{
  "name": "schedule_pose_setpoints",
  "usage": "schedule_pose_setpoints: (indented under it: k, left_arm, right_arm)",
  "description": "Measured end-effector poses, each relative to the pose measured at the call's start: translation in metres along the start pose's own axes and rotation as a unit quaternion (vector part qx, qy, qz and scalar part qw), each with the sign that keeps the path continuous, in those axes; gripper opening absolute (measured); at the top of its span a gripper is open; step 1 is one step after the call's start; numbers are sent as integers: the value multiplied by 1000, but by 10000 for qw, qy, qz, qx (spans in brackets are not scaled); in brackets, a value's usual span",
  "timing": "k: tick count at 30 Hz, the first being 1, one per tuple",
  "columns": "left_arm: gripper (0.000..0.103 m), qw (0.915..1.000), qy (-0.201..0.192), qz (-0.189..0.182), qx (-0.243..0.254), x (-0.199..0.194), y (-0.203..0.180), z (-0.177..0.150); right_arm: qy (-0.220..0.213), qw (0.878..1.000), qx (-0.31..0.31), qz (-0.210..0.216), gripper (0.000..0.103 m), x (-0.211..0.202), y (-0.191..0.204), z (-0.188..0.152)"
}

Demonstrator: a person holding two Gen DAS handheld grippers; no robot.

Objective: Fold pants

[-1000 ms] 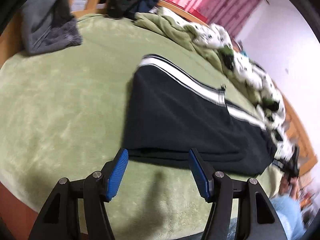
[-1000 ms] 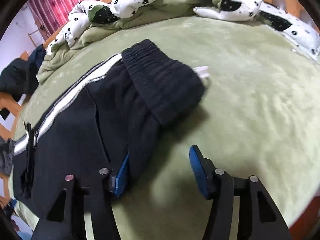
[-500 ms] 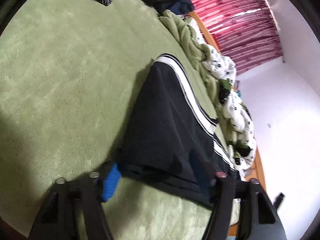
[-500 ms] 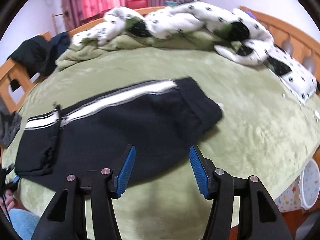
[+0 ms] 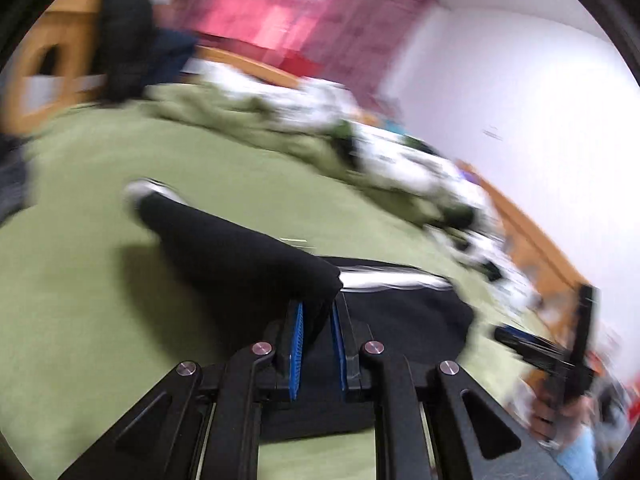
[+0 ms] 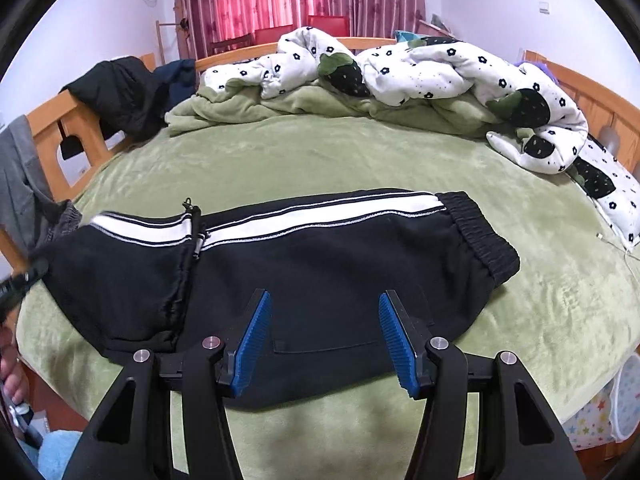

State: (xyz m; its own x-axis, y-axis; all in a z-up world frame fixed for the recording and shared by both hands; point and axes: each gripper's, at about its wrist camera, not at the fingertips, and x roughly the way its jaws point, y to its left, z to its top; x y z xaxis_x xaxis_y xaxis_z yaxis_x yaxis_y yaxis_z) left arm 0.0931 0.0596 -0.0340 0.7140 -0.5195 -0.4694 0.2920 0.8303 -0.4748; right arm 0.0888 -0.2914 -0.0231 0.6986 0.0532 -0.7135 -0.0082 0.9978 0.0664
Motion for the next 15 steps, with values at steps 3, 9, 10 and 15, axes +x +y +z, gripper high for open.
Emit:
schedule_pose_setpoints:
  k: [3, 9, 10, 15]
  left_arm:
    - [2, 9929, 641, -975, 247, 42, -38, -13]
    - [2, 9811, 1448, -988, 823, 106, -83, -57]
    - [2, 9822, 1357, -987, 845, 101, -83, -58]
    - [16, 9906, 1009, -353, 852, 65, -63, -57]
  right_arm:
    - [24, 10000, -19, -76, 56, -4, -11, 0]
    - [32, 9997, 203, -128, 56, -18, -42, -8]
    - [70, 9996, 258, -127, 56, -19, -46, -11]
    - [184, 9995, 266, -21, 56, -10, -55, -15]
